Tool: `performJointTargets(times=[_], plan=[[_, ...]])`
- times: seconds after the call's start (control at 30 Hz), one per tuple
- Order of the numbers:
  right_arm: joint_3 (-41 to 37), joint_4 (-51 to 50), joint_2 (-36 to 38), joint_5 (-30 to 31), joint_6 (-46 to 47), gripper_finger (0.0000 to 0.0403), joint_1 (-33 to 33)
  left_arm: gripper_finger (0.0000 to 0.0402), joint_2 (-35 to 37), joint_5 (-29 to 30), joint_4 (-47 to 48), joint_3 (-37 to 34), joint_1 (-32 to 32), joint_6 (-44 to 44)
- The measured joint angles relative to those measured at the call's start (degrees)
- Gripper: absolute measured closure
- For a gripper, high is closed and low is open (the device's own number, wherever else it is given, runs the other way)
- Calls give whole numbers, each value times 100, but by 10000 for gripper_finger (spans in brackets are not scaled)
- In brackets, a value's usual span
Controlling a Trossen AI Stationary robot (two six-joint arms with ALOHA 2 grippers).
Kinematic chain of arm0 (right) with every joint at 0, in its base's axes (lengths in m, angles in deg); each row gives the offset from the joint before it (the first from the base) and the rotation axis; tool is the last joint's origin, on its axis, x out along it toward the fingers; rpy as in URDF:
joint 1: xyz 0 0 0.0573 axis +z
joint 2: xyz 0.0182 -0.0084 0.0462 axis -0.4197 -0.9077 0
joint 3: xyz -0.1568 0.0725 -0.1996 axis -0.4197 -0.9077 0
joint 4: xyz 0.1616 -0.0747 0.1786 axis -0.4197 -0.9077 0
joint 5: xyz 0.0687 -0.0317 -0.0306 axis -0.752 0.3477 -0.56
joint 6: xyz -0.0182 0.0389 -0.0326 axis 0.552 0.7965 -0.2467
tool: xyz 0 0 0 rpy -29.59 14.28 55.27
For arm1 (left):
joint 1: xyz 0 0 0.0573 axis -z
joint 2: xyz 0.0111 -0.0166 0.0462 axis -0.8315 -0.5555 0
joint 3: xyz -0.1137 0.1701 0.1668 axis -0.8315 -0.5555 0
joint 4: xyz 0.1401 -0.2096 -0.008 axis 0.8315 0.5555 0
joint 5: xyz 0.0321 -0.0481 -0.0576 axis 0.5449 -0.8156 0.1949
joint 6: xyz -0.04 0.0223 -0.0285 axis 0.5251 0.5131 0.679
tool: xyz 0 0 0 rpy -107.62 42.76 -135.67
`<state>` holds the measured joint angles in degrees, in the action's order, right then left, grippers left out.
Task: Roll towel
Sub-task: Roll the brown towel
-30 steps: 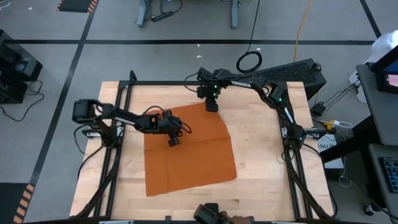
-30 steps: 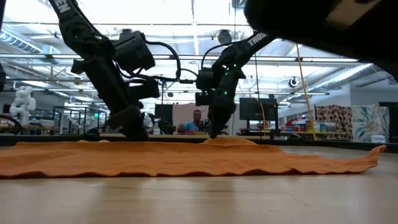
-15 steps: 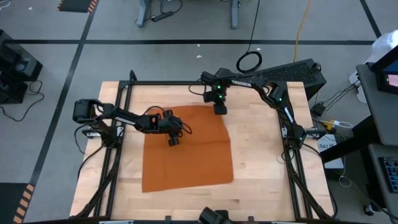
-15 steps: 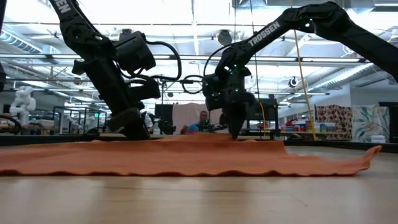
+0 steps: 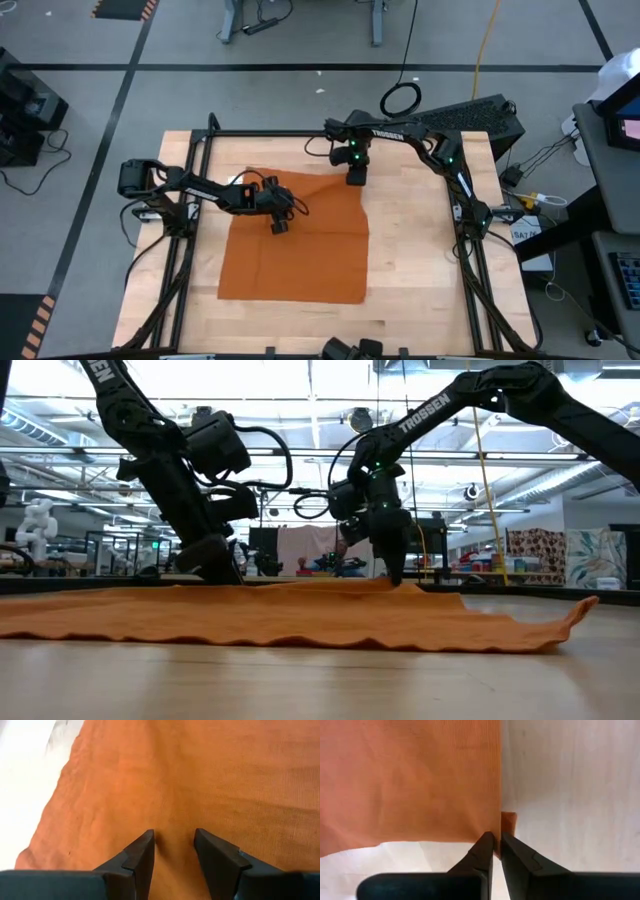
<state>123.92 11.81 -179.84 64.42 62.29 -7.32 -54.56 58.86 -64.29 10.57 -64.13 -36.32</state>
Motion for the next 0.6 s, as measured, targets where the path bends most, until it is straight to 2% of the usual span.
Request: performJointTargets(times=[0.1, 0.23, 0.6], plan=[[0, -122, 2, -424, 125, 374, -4, 247, 0, 19, -9, -2, 0, -9], [0, -118, 11, -524, 170, 361, 0, 247, -2, 55, -10, -2, 0, -9], [-2, -121, 11, -535, -469, 206, -158, 247, -2, 76, -7, 0, 2, -11]])
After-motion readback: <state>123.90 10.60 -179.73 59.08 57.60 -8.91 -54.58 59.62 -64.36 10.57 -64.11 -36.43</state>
